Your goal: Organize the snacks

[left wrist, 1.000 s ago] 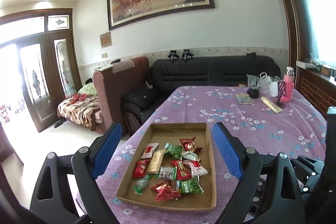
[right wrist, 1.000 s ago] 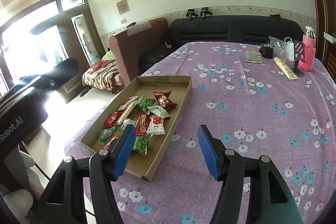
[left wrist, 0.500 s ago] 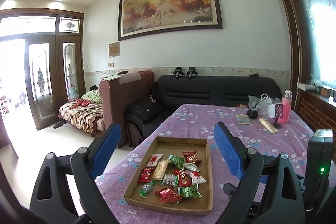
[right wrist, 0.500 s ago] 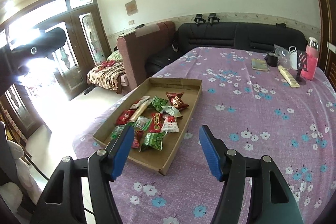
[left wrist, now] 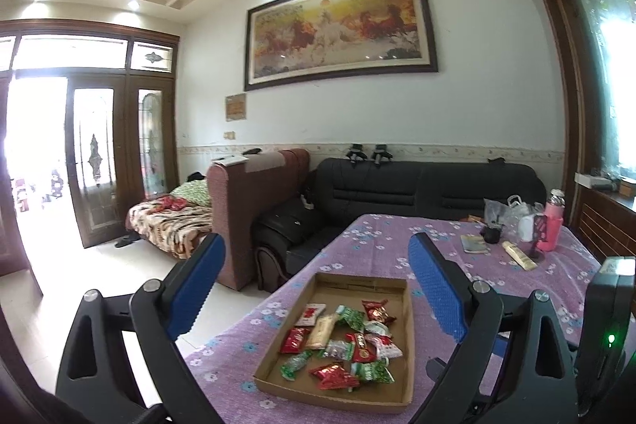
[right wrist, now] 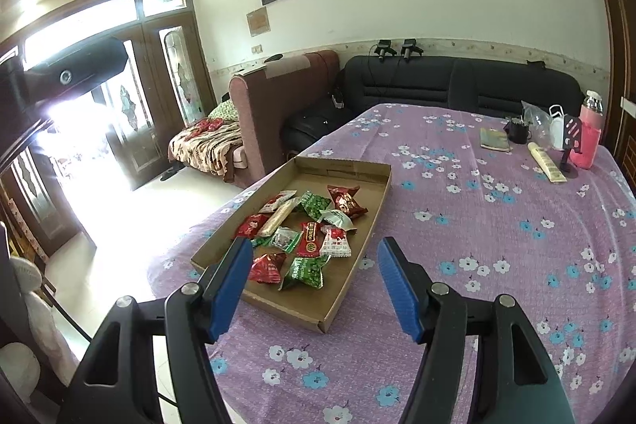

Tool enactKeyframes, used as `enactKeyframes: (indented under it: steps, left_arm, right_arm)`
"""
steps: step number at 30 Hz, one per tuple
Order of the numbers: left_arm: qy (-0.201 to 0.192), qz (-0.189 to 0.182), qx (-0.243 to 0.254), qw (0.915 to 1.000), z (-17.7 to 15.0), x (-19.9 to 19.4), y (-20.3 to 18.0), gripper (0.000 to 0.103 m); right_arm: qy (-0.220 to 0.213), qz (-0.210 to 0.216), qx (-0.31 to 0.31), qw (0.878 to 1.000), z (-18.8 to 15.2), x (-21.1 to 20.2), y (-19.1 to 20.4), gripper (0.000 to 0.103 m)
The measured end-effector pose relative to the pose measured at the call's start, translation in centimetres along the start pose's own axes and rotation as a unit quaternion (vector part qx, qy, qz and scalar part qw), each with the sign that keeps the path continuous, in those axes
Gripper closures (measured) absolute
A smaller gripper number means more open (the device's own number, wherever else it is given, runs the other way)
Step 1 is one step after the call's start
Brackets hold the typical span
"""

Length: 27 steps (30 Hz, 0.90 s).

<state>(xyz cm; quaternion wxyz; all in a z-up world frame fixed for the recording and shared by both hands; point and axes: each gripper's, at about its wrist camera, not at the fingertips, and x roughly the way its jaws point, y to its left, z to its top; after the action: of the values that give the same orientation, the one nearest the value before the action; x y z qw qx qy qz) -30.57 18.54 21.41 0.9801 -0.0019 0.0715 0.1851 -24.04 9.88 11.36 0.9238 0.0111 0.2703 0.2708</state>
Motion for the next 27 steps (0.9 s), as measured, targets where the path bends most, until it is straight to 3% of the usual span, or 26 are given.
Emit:
enactKeyframes:
  steps: [5, 13, 17, 20, 27]
  left_arm:
    - [0.006, 0.020, -0.020, 0.9996, -0.4, 0.1, 0.6, 0.008]
    - [0.060, -0.013, -0.015, 0.9980, -2.2, 2.4, -0.2, 0.008]
    - [0.053, -0.028, -0.021, 0.9980, -3.1, 2.6, -0.5, 0.008]
    - [0.078, -0.046, -0.032, 0.9954, -3.6, 3.7, -0.3, 0.008]
    - [0.114, -0.038, -0.046, 0.9917, -5.2, 6.7, 0.5, 0.008]
  right_arm:
    - [0.001, 0.002, -0.008, 1.000, -0.1, 0.2, 0.5, 0.037]
    - [0.008, 0.000, -0.035, 0.999, -0.5, 1.1, 1.5, 0.037]
    - [0.013, 0.001, -0.044, 0.999, -0.6, 1.8, 1.8, 0.035]
    - [0.024, 0.000, -0.043, 0.999, -0.8, 2.8, 1.5, 0.032]
    - [0.052, -0.004, -0.034, 0.998, -1.1, 5.4, 0.7, 0.032]
